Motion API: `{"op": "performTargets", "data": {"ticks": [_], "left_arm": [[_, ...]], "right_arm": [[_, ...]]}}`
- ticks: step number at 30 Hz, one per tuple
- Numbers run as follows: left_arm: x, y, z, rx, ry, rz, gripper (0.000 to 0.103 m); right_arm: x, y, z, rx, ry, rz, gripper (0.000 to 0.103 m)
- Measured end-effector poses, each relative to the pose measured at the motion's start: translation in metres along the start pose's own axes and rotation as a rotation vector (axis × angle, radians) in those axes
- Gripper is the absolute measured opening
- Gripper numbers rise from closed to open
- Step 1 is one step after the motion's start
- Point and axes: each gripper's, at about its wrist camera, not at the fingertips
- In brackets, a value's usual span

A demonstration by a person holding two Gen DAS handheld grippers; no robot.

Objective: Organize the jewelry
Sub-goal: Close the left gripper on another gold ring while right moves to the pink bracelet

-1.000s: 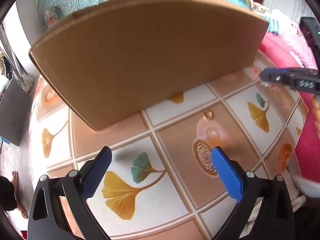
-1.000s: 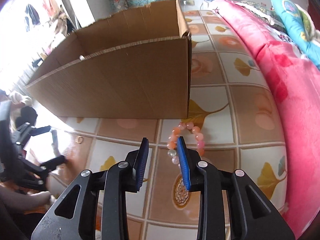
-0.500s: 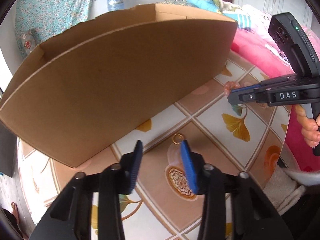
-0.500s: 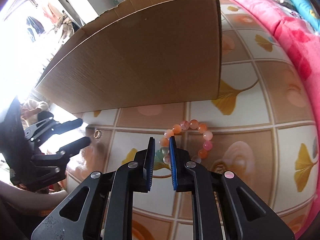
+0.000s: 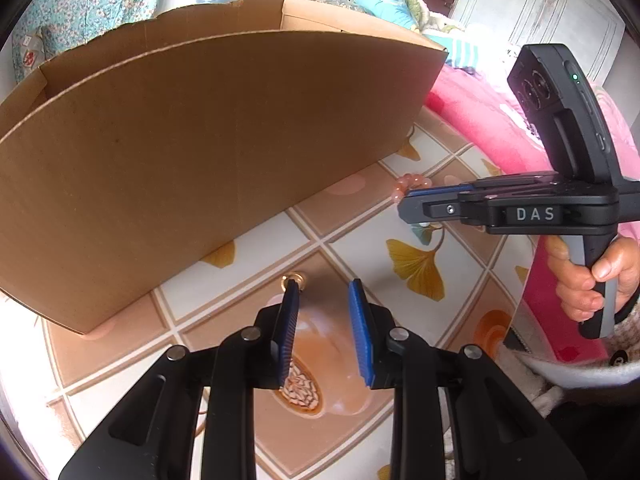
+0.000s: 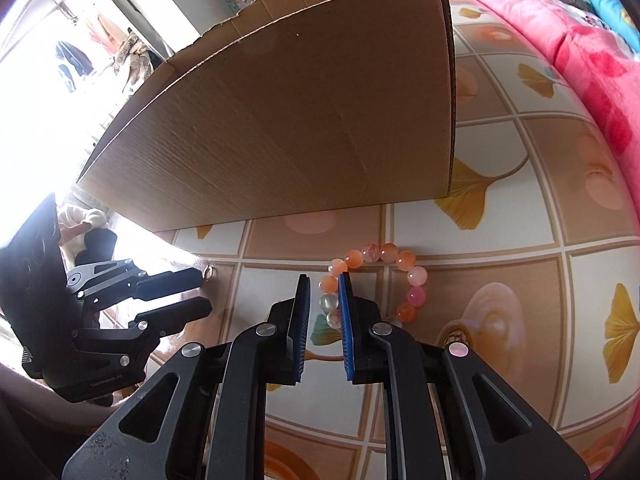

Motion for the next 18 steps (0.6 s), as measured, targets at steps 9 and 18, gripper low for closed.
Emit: {"op": "performTargets", "data": {"ticks": [9,18], "left_arm": [[0.000,-0.007,-0.006,0.071,0.059,-0.076,0.025],[0.003,0.008,-0.005,0.142,0.185,-0.048,0.025]], "right_arm": [[0.001,-0.006,-0.002,0.004,-0.002,-0.003,0.013],[0.001,-0.007,-0.002,0.013,0.006,-0.004,0.013]]}}
Point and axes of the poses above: each gripper's, at about its wrist camera, not at the fingertips, and y roughly the way its jaws point, z to its left, x to its top, and after that the axes turned 11 degrees about -y, right-handed
